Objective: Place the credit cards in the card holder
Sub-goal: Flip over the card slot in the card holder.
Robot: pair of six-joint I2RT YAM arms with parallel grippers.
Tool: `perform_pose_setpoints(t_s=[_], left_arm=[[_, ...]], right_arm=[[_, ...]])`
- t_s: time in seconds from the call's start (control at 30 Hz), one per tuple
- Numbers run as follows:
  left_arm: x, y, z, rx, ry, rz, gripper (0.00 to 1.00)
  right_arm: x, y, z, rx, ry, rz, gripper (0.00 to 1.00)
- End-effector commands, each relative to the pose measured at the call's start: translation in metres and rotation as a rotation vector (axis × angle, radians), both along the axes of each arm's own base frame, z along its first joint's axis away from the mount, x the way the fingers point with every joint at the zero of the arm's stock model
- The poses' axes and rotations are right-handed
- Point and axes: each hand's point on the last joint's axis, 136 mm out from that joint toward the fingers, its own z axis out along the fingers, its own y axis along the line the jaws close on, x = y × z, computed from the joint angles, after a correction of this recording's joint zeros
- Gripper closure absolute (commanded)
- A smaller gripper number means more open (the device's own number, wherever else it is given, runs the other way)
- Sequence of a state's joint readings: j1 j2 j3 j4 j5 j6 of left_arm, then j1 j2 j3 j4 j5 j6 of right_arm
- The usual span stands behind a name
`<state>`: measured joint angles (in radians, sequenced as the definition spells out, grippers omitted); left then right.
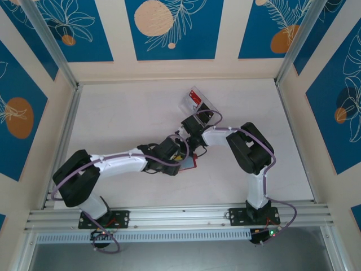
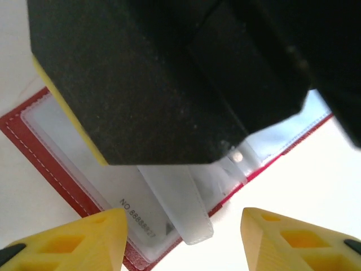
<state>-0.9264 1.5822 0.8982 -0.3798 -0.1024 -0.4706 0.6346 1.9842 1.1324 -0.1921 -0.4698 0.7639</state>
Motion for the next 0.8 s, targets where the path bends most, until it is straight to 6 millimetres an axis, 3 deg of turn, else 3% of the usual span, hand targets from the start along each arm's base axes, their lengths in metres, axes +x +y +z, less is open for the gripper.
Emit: perform_pose_setpoints(t_s=[0.0, 0.2, 0.5, 0.77], left_arm=[[0.005, 0.001, -0.008, 0.06, -0.036, -0.008, 0.44], [0.005, 0.002, -0.011, 0.112, -0.108, -0.018, 0.45], [-0.002, 0.002, 0.007, -0.033, -0.227, -0.01, 0.43], [0.001, -0.001, -0.002, -0.014, -0.242, -0.024, 0.43]], right_arm=[[-0.007, -0.007, -0.013, -0.041, 0.058, -0.004, 0.73], [-0.006, -0.008, -0.014, -0.03, 0.069, -0.008, 0.68], [-0.007, -0.008, -0.018, -0.026, 0.085, -0.003, 0.67], [-0.008, -0.009, -0.018, -0.022, 0.093, -0.007, 0.6]])
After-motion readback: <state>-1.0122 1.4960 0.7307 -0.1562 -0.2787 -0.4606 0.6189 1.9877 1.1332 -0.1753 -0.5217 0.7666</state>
